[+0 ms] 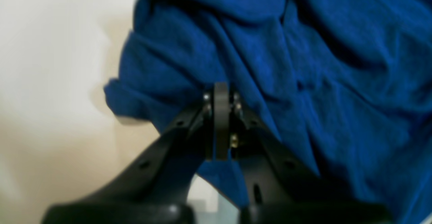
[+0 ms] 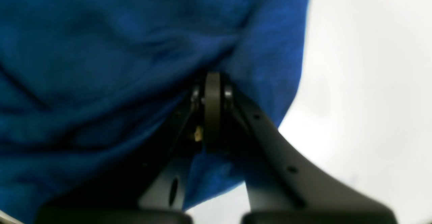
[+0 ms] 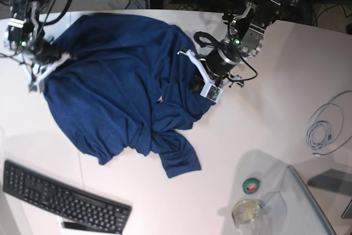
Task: Layout the t-shirt on the table in an organized manner, then fold the t-shirt properly
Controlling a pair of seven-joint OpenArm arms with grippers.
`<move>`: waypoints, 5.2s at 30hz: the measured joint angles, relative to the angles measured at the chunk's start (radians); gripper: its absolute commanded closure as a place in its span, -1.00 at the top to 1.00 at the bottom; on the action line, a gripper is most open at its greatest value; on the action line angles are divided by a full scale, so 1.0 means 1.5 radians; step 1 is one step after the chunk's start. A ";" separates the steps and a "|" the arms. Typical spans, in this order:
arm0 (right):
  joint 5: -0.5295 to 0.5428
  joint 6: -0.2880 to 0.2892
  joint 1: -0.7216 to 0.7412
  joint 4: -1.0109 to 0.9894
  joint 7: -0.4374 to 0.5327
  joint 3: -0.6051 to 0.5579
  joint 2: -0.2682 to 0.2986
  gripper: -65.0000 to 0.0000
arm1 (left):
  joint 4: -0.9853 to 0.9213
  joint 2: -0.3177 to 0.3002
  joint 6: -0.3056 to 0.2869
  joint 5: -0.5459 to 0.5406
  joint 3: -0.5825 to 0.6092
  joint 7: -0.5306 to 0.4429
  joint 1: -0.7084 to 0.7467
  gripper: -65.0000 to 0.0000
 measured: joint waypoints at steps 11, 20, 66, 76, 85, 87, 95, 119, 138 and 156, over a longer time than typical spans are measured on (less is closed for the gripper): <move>-0.009 -0.003 0.241 -0.276 -0.003 -0.001 0.092 -0.99 | 0.018 -0.027 0.003 -0.003 0.002 -0.003 0.076 -1.00; -0.011 0.119 0.393 -0.363 0.056 -0.138 0.133 -1.00 | 0.215 -0.024 -0.002 -0.007 -0.001 0.001 0.133 -1.00; -0.017 0.049 0.252 -0.139 -0.024 -0.486 -0.156 -0.99 | 0.145 -0.033 -0.007 -0.008 -0.597 -0.003 0.297 -1.00; -0.010 0.049 0.159 0.102 -0.100 -0.588 -0.158 -1.00 | 0.121 -0.030 -0.007 -0.008 -0.596 -0.002 0.279 -1.00; -0.014 0.049 0.096 0.201 -0.111 -0.588 -0.146 -1.00 | 0.123 -0.016 -0.002 -0.007 -0.583 -0.002 0.262 -1.00; -0.010 0.050 0.087 0.189 -0.124 -0.592 -0.130 -1.00 | 0.124 -0.014 -0.007 -0.007 -0.569 -0.003 0.262 -1.00; -0.009 0.049 0.049 0.190 -0.117 -0.584 -0.121 -0.95 | 0.125 -0.013 -0.005 -0.008 -0.533 -0.003 0.260 -1.00; -0.016 -0.038 0.160 -0.083 -0.042 -0.440 -0.166 0.35 | 0.125 -0.003 -0.007 -0.008 -0.535 -0.007 0.271 -1.00; 0.098 -0.041 0.215 -0.084 -0.063 -0.659 -0.177 -1.00 | 0.123 -0.002 -0.005 -0.007 -0.576 -0.005 0.267 -1.00; 0.101 -0.029 0.284 0.080 -0.091 -0.805 -0.176 -1.00 | 0.124 -0.002 -0.006 -0.005 -0.594 -0.005 0.265 -1.00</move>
